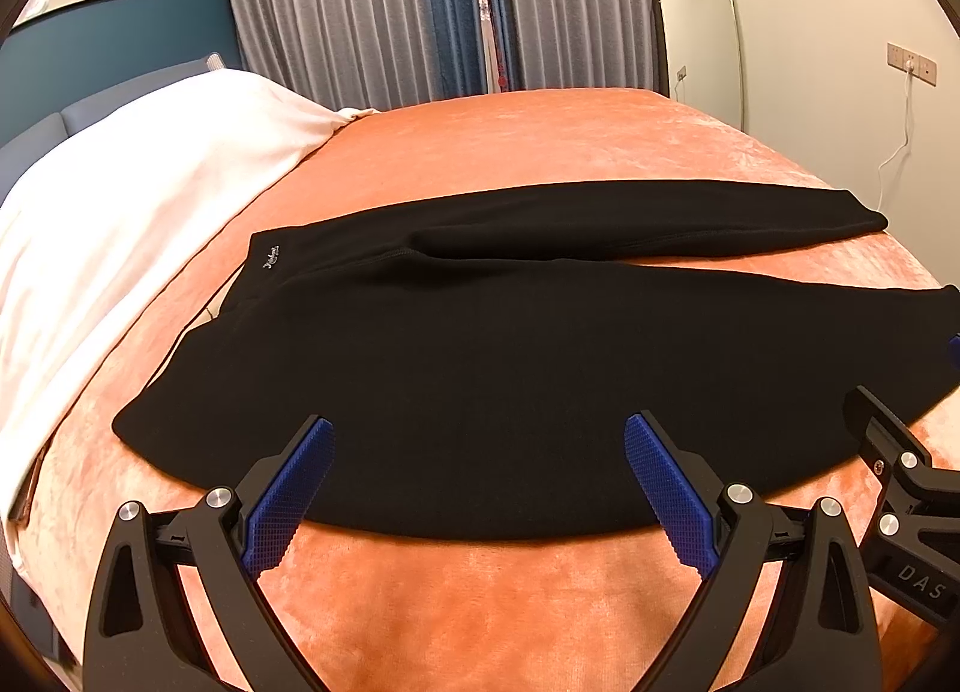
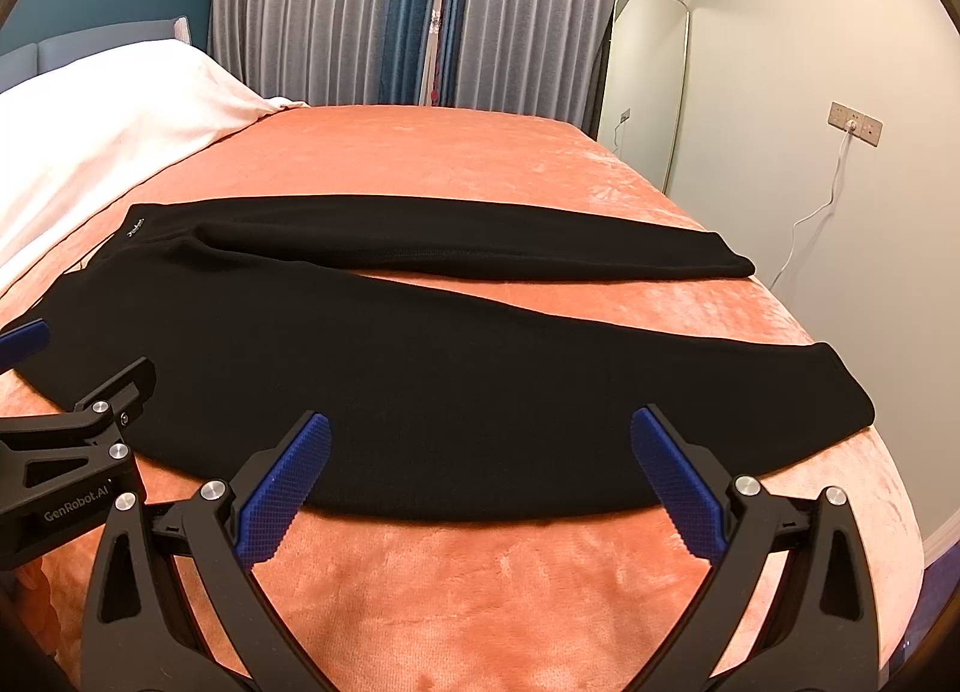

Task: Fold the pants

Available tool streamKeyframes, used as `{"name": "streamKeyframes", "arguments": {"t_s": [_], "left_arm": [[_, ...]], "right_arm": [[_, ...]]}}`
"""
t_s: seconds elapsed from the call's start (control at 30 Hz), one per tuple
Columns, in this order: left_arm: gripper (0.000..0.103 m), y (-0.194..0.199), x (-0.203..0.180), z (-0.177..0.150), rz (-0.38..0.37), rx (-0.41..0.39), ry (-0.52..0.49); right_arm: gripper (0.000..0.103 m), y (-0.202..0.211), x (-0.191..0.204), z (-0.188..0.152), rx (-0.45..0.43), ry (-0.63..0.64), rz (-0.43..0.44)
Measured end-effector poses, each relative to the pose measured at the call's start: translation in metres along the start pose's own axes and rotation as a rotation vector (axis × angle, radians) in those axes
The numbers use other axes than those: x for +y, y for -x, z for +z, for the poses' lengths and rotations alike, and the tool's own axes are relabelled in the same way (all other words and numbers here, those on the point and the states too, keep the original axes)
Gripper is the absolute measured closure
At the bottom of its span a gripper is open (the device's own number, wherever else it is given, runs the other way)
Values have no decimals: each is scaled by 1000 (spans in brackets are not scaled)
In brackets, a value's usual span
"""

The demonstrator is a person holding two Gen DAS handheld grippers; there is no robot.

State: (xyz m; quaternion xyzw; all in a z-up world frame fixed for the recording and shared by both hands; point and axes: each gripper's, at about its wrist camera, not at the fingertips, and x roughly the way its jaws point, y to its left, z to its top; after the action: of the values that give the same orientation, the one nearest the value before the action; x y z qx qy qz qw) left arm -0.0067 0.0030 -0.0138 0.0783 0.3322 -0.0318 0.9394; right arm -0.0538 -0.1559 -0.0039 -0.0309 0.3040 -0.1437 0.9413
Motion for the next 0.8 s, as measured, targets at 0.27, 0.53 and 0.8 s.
{"name": "streamKeyframes", "arguments": {"t_s": [0.27, 0.53, 0.8], "left_arm": [[8, 4, 4, 3, -9, -8, 7], [8, 5, 6, 6, -11, -11, 11], [8, 5, 8, 7, -15, -10, 9]], "right_arm": [[5, 2, -4, 2, -12, -16, 4], [5, 2, -5, 3, -13, -18, 3], [5, 2, -5, 3, -13, -18, 4]]}}
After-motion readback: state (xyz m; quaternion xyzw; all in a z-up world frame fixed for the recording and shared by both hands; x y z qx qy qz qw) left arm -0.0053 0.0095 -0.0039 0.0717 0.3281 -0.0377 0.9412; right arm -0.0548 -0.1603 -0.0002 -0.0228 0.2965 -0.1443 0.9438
